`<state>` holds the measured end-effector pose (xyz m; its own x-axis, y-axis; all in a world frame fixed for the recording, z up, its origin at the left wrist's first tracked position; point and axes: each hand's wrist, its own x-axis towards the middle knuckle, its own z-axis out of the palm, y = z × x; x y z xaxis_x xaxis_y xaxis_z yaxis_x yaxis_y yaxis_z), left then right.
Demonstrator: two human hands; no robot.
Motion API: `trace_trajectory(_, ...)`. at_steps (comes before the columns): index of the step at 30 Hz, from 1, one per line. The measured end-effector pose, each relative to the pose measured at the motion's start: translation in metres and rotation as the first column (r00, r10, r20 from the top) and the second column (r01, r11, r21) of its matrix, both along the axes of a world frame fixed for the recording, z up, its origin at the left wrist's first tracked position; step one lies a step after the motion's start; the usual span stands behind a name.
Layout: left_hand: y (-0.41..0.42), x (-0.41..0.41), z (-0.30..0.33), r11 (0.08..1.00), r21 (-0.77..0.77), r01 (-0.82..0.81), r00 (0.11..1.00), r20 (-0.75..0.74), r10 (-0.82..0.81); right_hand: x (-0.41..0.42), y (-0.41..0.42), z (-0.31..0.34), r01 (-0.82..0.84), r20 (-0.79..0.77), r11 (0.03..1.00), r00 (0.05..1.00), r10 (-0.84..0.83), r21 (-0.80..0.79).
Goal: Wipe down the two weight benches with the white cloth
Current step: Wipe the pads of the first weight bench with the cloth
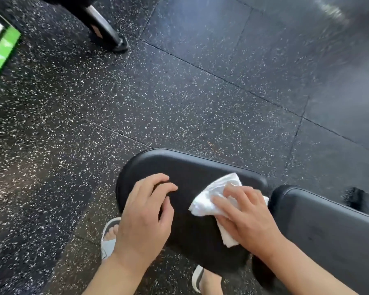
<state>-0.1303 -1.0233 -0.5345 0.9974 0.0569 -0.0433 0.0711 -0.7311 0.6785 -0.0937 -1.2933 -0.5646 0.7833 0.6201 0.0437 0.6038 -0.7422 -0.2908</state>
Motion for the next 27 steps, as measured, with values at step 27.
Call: trace_trajectory(27,-0.092,0.061,-0.025,0.690,0.254,0.677,0.716,-0.013,-0.698,0.030,-0.028,0.000,0.681,-0.260,0.719,0.726,-0.637,0.141)
